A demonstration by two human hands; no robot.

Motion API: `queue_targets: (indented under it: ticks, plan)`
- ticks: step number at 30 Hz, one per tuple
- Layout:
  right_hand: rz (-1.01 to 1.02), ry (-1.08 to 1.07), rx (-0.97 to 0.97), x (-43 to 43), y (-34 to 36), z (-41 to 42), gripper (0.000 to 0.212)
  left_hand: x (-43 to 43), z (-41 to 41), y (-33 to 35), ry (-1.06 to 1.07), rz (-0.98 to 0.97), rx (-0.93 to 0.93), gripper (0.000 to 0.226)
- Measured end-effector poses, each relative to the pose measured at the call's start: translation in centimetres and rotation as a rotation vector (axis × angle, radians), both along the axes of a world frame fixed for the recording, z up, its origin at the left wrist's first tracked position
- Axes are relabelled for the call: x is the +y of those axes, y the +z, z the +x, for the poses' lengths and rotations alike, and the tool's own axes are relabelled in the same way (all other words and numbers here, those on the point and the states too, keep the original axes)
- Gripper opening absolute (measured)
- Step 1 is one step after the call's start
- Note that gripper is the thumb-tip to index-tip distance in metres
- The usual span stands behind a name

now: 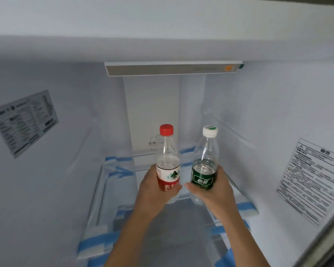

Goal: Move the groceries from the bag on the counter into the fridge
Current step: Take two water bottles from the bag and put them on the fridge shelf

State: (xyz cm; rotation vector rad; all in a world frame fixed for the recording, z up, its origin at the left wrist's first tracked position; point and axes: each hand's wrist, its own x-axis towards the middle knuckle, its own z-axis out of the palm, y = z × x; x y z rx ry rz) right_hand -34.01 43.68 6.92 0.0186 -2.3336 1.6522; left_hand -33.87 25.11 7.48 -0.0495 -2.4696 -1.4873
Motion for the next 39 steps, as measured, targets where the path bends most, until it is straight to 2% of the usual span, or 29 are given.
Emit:
queue_targets:
  ticks: [2,4,7,16,21,27,30,34,39]
  plan:
    - [0.208,-0.059,-0.040,0.8,-1.7,0.7,0.079,-0.9,0.7,-0.9,0.022,-0.126,-0.050,0.075]
    - [0.335,-0.122,-0.051,1.2,-2.4,1.0,0.069,-1.1,0.8,-1.1,0.046,-0.165,-0.080,0.075]
    - [0.415,-0.171,-0.025,1.0,-2.2,0.4,0.058,-0.9,-0.1,-0.8,0.056,-0.157,-0.091,0.072]
    - [0.369,-0.240,-0.062,-0.7,-2.5,-7.3,0.056,0.2,-5.3,-0.3,0.091,-0.086,-0.063,0.069]
    - [0.431,-0.247,-0.073,-1.2,-2.5,-10.1,0.055,0.6,-7.6,-0.1,0.097,-0.140,-0.049,0.071]
    - [0.409,-0.228,-0.105,-1.0,-1.8,-10.7,0.054,0.5,-8.7,0.0,0.063,-0.203,-0.051,0.066]
    - [0.438,-0.218,-0.108,-0.9,-1.2,-9.5,0.057,0.3,-8.3,-0.2,0.050,-0.326,-0.061,0.069]
    - [0.596,-0.283,-0.001,-1.0,-1.1,-6.5,0.055,0.0,-6.7,-0.7,0.090,-0.510,-0.112,0.089]
    - [0.768,-0.253,0.103,-1.3,-2.2,-2.3,0.054,0.2,-2.6,-1.3,0.074,-0.654,0.151,0.077]
